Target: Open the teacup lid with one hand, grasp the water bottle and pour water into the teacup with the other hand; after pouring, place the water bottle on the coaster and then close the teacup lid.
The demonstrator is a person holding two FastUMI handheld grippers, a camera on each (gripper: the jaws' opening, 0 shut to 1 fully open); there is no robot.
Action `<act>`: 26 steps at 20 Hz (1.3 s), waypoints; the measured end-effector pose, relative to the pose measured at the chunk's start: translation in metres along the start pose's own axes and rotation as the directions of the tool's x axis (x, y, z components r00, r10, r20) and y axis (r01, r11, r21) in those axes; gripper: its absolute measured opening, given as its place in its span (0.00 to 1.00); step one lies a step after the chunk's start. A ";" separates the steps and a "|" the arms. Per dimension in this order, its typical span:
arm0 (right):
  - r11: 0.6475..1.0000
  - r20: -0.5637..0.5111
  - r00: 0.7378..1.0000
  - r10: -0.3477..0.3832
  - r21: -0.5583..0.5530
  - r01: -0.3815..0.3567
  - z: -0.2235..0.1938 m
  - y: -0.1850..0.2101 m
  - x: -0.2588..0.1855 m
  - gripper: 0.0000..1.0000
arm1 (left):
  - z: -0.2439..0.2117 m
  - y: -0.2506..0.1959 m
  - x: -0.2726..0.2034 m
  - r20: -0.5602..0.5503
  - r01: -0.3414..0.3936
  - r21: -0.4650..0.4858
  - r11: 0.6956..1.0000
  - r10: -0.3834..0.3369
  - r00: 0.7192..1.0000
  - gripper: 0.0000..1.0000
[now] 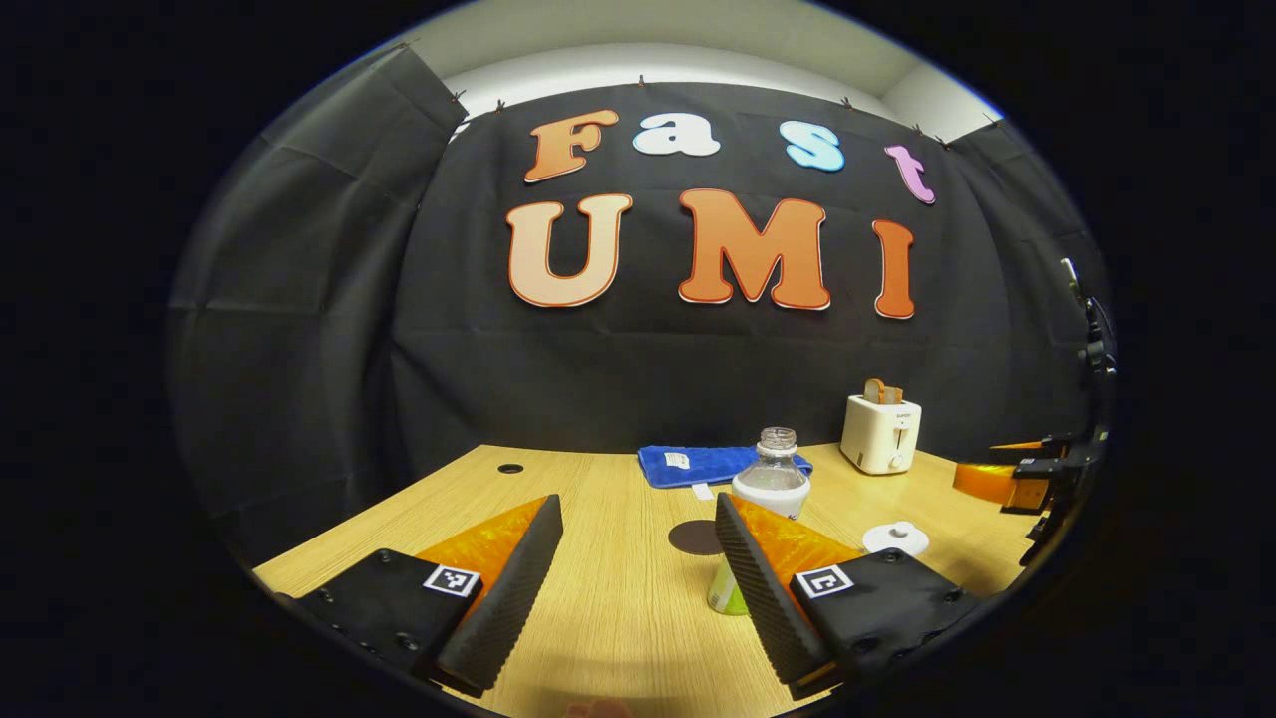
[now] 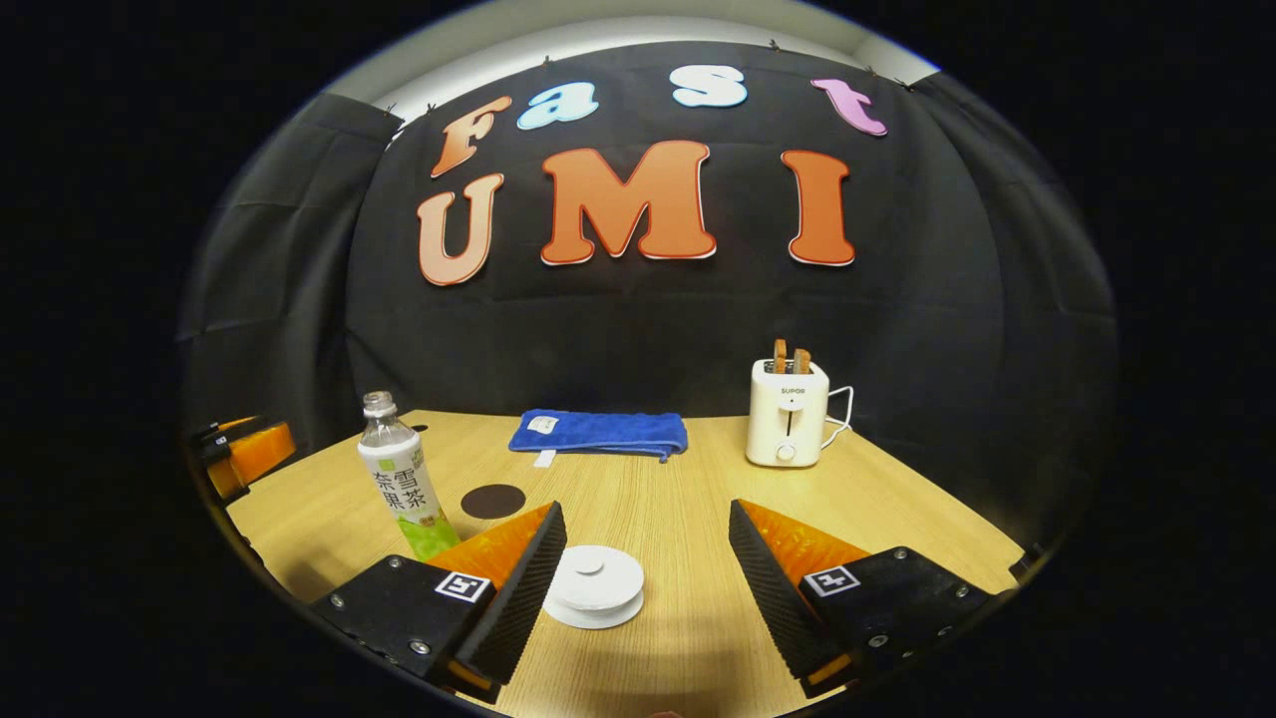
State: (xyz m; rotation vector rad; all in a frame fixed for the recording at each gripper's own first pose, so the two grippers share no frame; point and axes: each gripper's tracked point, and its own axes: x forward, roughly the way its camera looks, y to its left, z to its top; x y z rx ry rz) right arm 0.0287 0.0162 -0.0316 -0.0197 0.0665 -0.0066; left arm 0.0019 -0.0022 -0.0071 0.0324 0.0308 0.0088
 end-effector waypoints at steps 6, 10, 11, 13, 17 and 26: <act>0.999 -0.061 0.998 0.023 -0.034 -0.025 -0.030 0.030 0.030 0.98 | -0.008 0.000 0.003 -0.014 -0.007 0.034 0.999 0.007 1.000 0.99; 0.998 -0.108 0.994 0.019 -0.051 -0.025 -0.046 0.036 0.043 0.99 | -0.010 0.000 0.003 -0.020 -0.004 0.036 0.999 0.005 1.000 0.99; 0.999 -0.115 0.993 0.015 -0.050 -0.021 -0.048 0.036 0.046 0.99 | -0.010 0.000 0.003 -0.021 -0.005 0.037 0.999 0.006 1.000 0.99; 0.999 -0.126 0.992 0.017 -0.031 -0.021 -0.051 0.035 0.048 0.95 | -0.011 0.002 0.004 -0.025 -0.008 0.039 0.999 0.009 1.000 0.99; 0.999 -0.154 0.988 0.022 -0.033 -0.027 -0.058 0.035 0.050 0.87 | -0.014 0.004 0.006 -0.031 -0.014 0.033 0.999 0.015 0.999 0.99; 0.996 -0.177 0.984 0.028 -0.077 -0.043 -0.064 0.046 0.049 0.49 | -0.019 0.005 0.007 -0.045 -0.014 0.034 0.999 0.015 0.999 0.99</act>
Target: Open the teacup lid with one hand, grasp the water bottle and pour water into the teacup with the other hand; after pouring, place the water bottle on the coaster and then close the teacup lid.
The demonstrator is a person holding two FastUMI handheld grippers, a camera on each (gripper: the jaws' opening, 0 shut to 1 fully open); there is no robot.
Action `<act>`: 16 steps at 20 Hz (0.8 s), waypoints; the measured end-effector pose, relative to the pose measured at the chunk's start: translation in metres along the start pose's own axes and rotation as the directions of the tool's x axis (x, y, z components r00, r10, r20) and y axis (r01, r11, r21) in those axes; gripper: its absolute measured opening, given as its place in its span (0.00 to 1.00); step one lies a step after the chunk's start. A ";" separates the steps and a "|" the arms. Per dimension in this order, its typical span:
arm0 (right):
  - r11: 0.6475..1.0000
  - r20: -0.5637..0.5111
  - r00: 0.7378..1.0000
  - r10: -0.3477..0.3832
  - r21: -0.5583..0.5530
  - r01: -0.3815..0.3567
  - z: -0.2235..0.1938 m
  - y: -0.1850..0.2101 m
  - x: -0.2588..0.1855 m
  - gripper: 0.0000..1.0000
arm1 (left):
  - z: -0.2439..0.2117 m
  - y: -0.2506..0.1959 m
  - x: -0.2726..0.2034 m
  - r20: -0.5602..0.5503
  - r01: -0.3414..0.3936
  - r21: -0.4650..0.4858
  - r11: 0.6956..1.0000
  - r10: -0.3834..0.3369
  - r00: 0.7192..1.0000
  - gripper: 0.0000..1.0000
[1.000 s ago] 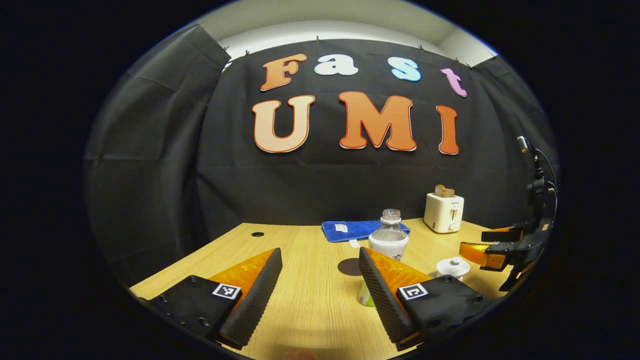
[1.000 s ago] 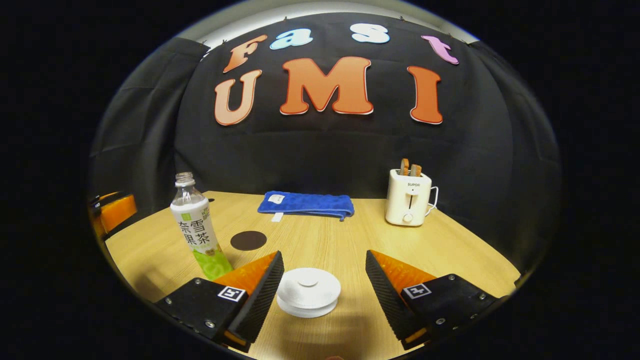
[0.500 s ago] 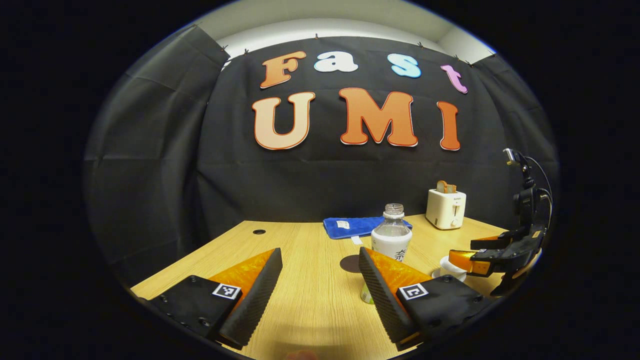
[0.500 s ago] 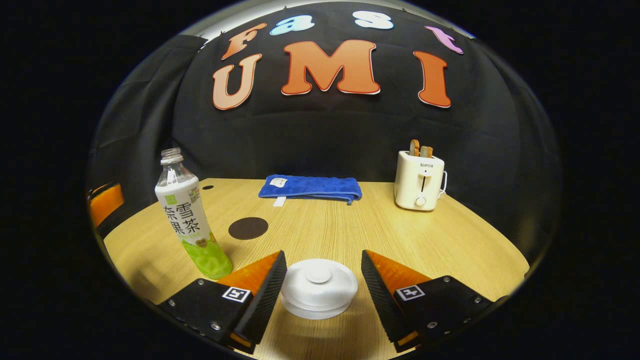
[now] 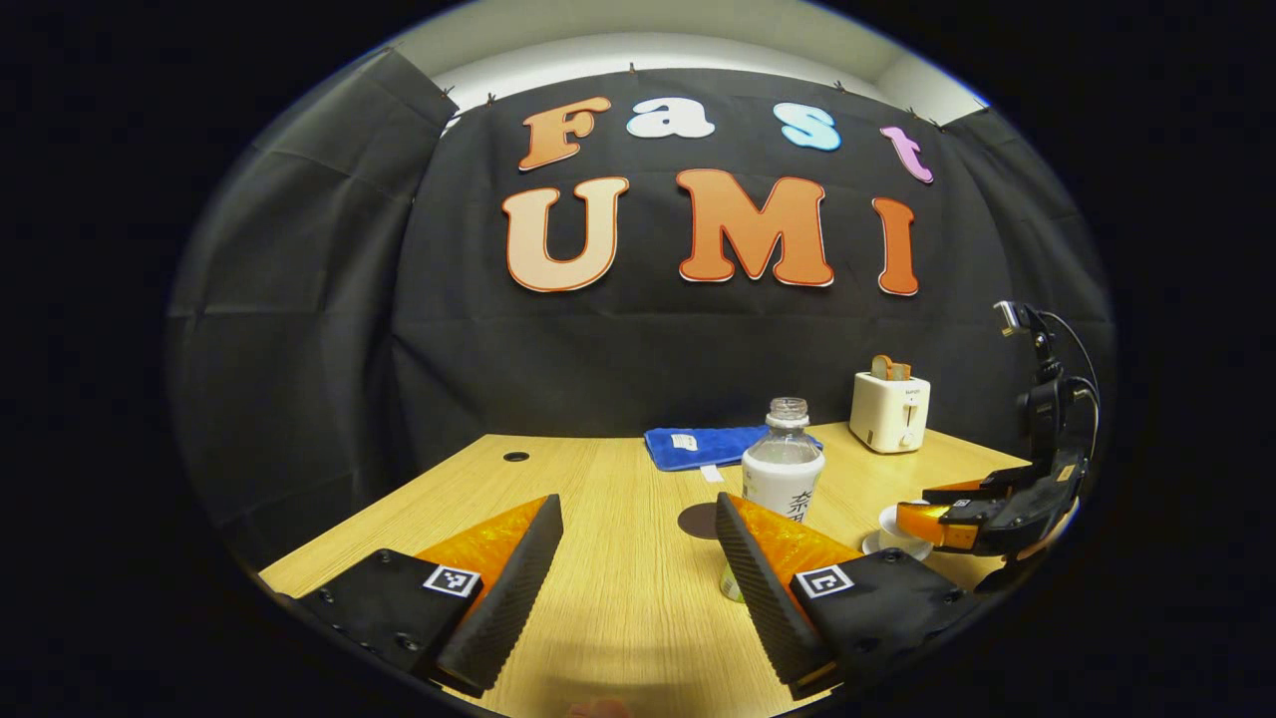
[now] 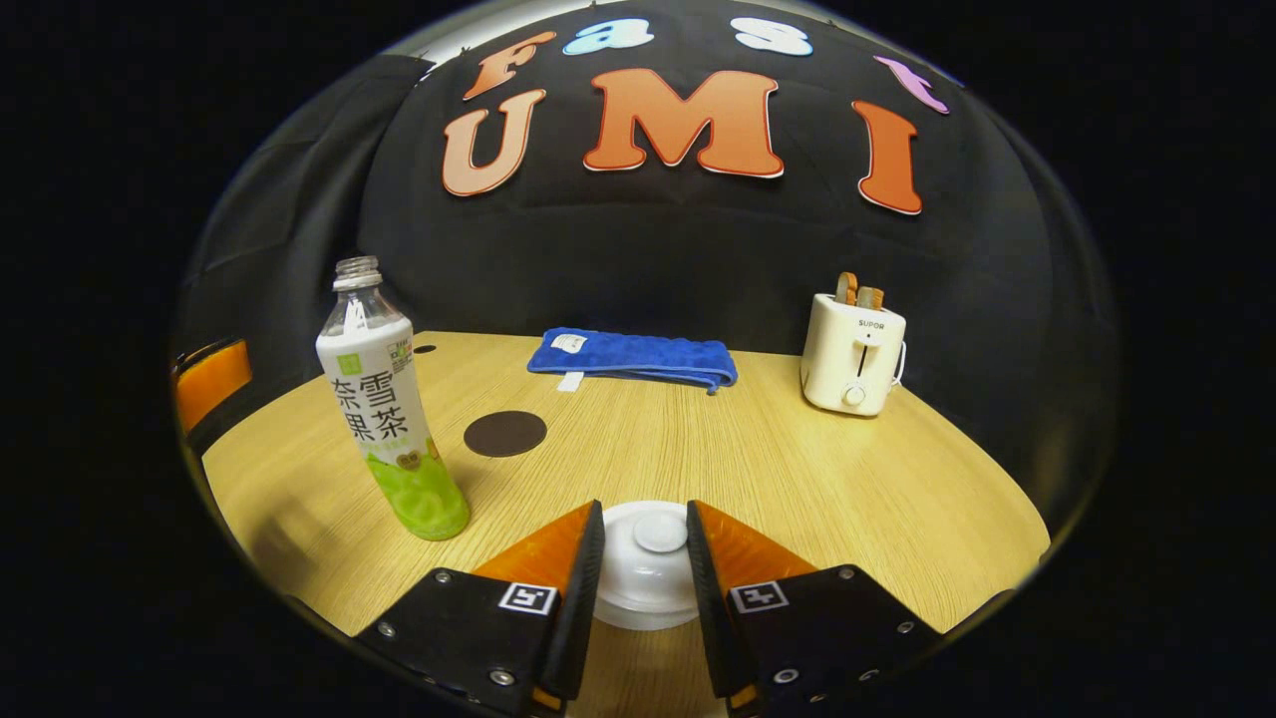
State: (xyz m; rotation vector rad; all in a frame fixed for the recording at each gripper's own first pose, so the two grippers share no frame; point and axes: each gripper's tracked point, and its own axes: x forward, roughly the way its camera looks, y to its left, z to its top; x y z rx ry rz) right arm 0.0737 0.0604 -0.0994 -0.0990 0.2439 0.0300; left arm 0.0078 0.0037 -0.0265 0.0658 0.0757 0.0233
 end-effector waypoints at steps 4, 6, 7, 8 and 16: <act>1.000 0.001 1.000 -0.002 0.028 0.002 0.000 -0.006 0.001 0.31 | 0.000 0.002 0.000 -0.003 -0.006 -0.003 1.000 0.006 1.000 0.99; 1.000 0.004 1.000 -0.001 0.027 0.001 0.001 -0.006 0.001 0.27 | 0.001 0.001 0.000 -0.005 -0.004 0.000 1.000 0.004 1.000 0.99; 1.000 0.007 1.000 -0.003 0.022 0.003 0.001 -0.006 0.000 0.24 | 0.000 -0.001 0.000 -0.005 -0.002 0.001 1.000 0.002 1.000 0.99; 1.000 0.008 1.000 -0.005 0.025 0.005 0.002 -0.006 0.000 0.23 | 0.001 -0.002 0.000 -0.005 0.001 0.001 1.000 -0.001 1.000 0.99; 0.996 0.085 0.996 -0.030 0.092 0.022 0.030 -0.042 -0.028 0.19 | 0.004 -0.014 0.001 0.014 0.035 -0.022 0.999 -0.035 0.999 0.99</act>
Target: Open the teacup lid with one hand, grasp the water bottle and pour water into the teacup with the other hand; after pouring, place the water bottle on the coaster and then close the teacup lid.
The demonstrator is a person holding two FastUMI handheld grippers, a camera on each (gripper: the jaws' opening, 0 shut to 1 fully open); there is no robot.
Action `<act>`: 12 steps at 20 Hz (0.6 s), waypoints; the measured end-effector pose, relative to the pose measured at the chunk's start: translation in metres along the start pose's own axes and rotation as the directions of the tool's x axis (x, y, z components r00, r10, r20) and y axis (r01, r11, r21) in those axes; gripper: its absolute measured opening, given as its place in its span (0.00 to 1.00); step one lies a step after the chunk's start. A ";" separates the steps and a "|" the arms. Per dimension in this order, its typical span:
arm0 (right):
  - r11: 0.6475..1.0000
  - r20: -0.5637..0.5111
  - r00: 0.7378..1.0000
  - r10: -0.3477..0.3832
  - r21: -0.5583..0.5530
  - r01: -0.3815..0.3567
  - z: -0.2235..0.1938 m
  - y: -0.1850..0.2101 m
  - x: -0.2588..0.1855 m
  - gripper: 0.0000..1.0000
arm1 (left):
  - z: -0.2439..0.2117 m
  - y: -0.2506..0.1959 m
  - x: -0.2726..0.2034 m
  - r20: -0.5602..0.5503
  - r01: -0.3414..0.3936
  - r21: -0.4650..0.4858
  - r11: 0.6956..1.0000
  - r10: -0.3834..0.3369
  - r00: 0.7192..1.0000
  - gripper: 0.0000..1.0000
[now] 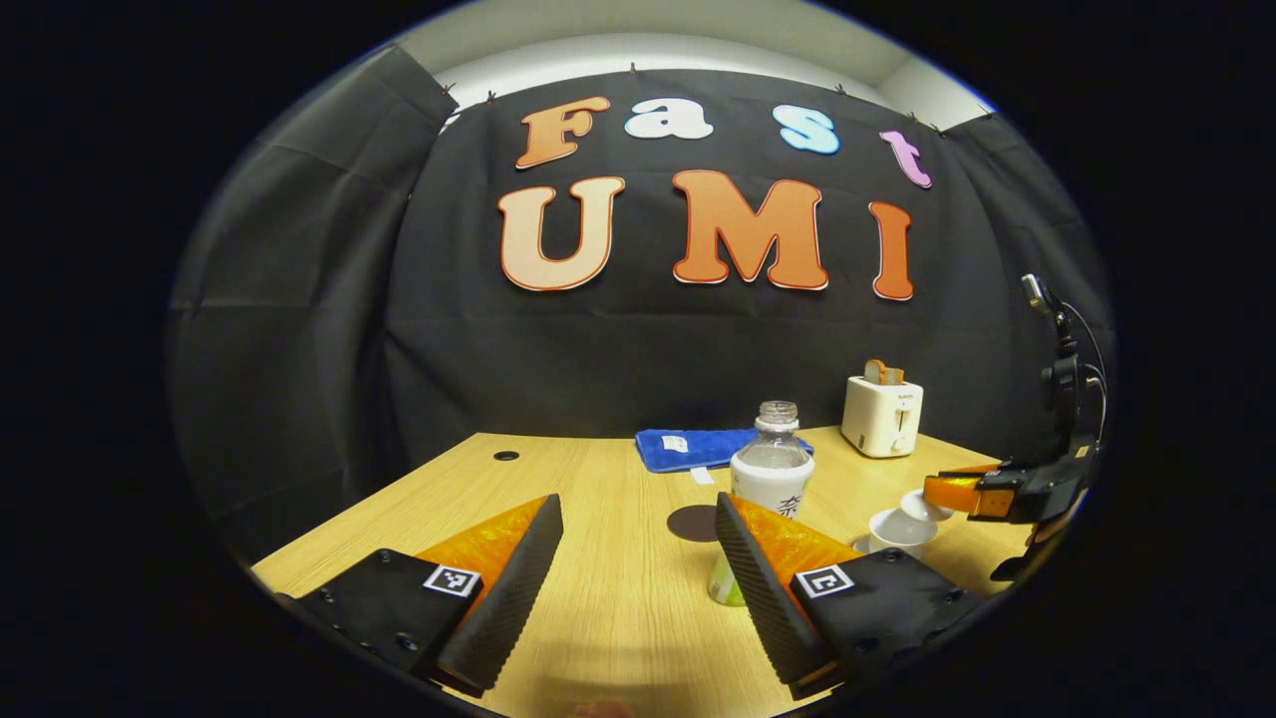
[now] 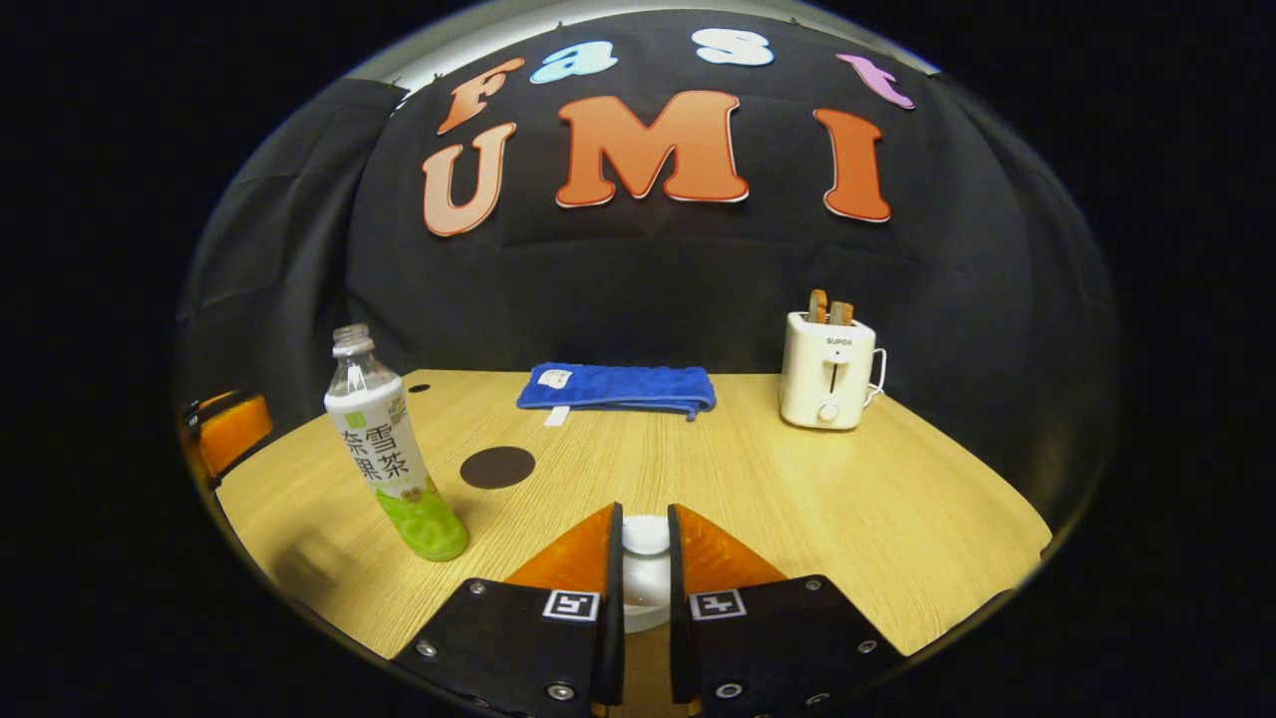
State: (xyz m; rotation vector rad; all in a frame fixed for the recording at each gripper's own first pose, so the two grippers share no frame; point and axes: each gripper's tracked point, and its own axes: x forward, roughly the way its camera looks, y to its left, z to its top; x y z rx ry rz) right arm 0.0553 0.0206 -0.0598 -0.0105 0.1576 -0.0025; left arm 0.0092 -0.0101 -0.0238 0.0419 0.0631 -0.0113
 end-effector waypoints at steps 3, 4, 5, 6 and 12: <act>0.997 0.007 0.997 -0.072 0.040 0.071 0.003 -0.038 -0.001 0.18 | -0.002 -0.025 -0.002 0.011 0.064 -0.010 0.998 -0.064 0.998 0.99; 0.994 0.007 0.996 -0.093 0.058 0.093 0.004 -0.050 -0.002 0.18 | -0.006 -0.036 0.000 0.008 0.089 -0.014 0.996 -0.089 0.996 0.99; 0.991 0.002 0.993 -0.116 0.071 0.115 0.001 -0.061 -0.002 0.18 | -0.011 -0.046 0.001 0.001 0.113 -0.018 0.993 -0.113 0.994 0.99; 0.987 -0.002 0.991 -0.136 0.081 0.136 0.000 -0.070 -0.001 0.18 | -0.017 -0.057 0.003 -0.006 0.135 -0.023 0.991 -0.135 0.991 0.99; 0.982 -0.003 0.987 -0.159 0.098 0.159 0.001 -0.088 -0.007 0.18 | -0.053 -0.090 0.042 -0.063 0.143 -0.026 0.989 -0.145 0.987 0.99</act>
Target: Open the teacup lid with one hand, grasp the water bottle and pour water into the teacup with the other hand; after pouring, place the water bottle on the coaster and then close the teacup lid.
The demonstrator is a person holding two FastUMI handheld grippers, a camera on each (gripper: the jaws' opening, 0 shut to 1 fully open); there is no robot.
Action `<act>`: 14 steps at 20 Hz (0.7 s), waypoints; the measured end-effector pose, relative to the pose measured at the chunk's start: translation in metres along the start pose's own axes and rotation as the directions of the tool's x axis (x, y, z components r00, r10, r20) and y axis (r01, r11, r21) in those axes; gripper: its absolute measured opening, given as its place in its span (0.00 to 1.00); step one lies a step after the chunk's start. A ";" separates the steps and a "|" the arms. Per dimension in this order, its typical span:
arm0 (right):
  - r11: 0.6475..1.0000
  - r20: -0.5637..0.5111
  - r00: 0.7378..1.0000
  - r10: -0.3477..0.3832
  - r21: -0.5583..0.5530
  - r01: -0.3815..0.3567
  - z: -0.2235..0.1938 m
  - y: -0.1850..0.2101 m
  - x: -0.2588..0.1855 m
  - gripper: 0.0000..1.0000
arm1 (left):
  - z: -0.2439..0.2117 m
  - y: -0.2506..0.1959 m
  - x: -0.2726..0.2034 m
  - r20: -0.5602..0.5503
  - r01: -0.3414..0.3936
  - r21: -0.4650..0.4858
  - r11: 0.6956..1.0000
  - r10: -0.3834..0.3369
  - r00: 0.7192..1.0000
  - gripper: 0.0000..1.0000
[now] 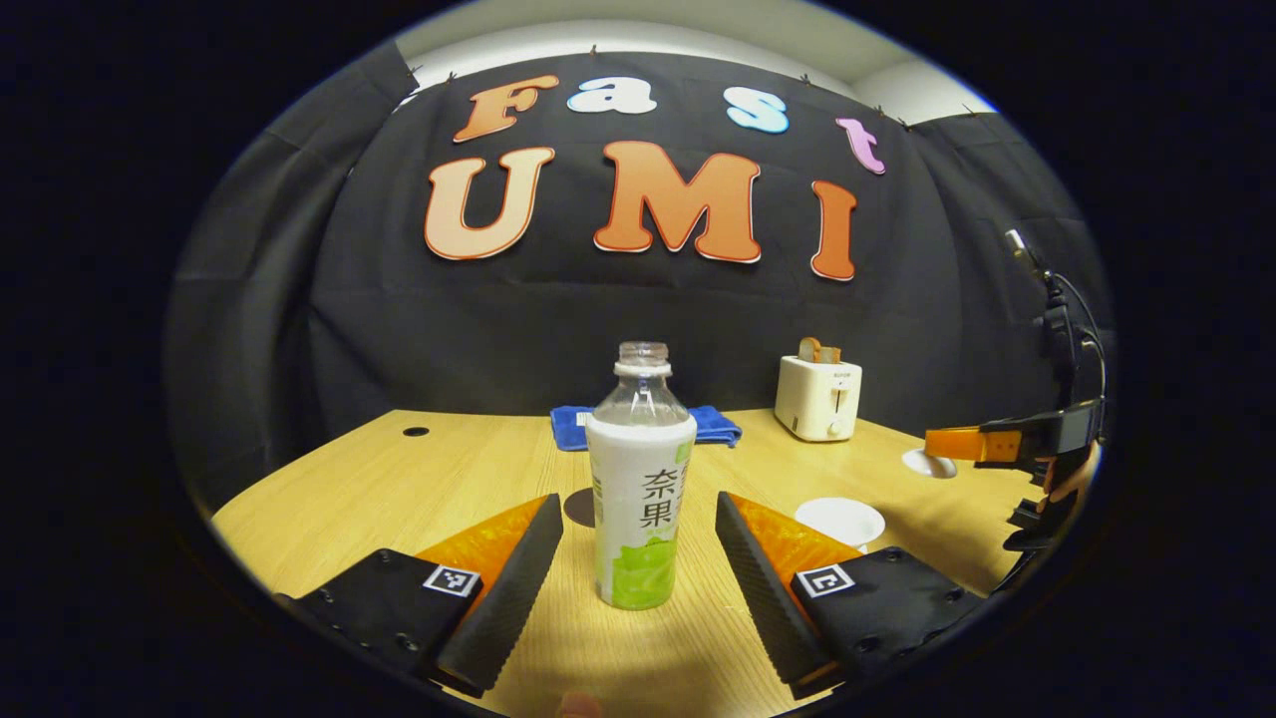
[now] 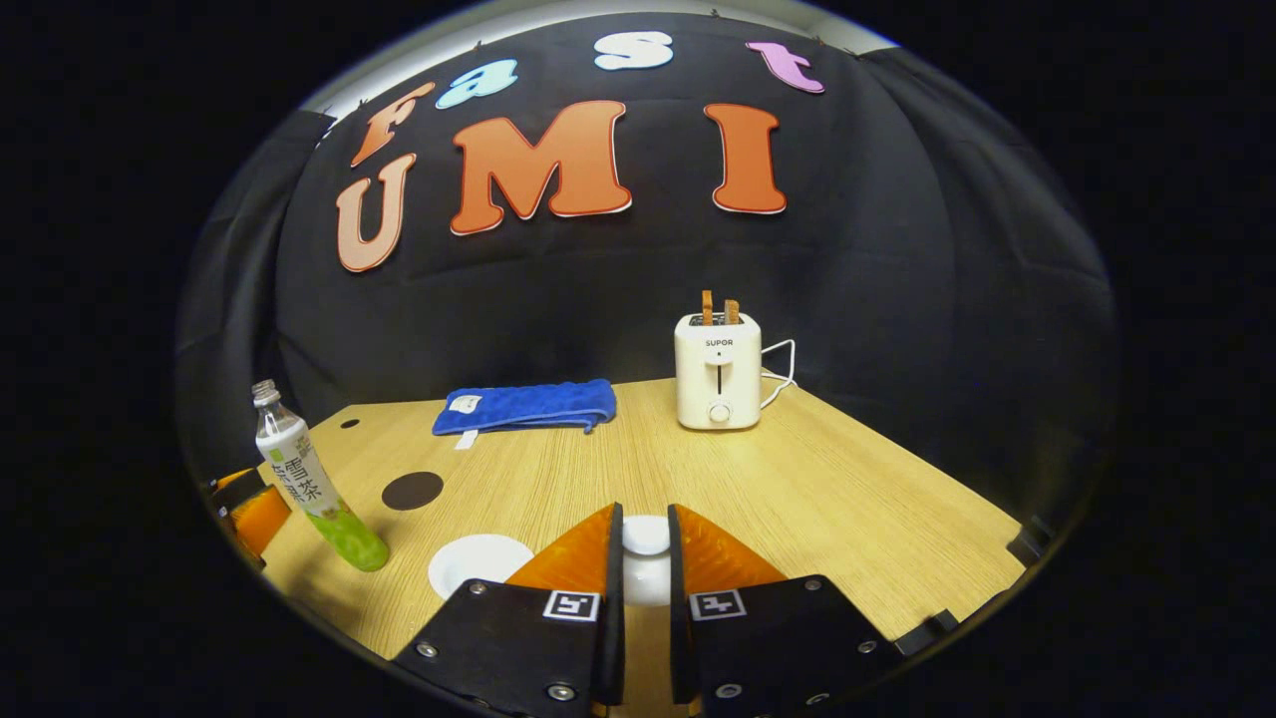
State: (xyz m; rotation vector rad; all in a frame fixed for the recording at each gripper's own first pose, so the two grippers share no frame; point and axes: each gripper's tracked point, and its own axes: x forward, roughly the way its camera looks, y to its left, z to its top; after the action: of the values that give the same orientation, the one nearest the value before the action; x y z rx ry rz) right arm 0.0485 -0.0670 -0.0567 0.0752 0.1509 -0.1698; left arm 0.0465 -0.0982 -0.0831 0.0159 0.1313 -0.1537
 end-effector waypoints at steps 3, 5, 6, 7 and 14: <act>1.000 -0.002 1.000 0.002 0.010 -0.002 0.000 -0.002 0.000 0.18 | -0.009 0.001 0.021 -0.025 -0.018 -0.010 1.000 0.018 1.000 0.99; 1.000 -0.001 1.000 0.000 0.020 0.000 0.000 -0.004 -0.001 0.18 | -0.020 0.009 0.033 -0.061 -0.041 -0.002 0.999 0.041 0.997 0.99; 1.000 0.000 1.000 -0.003 0.023 0.003 0.001 -0.005 -0.001 0.18 | -0.020 0.008 0.038 -0.067 -0.037 -0.007 0.999 0.037 0.997 1.00; 1.000 0.002 1.000 -0.005 0.025 0.005 0.002 -0.006 -0.002 0.18 | -0.021 0.007 0.041 -0.075 -0.033 -0.013 0.999 0.032 0.997 0.99; 0.999 0.014 1.000 0.004 0.037 -0.005 0.006 -0.005 -0.006 0.18 | -0.021 -0.003 0.046 -0.076 0.020 -0.021 1.000 -0.022 0.997 0.71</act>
State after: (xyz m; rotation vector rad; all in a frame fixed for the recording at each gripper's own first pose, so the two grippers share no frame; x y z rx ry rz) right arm 0.0425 -0.0717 -0.0501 0.1117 0.1338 -0.1685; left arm 0.0883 -0.1078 -0.1101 0.0000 0.2092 -0.1730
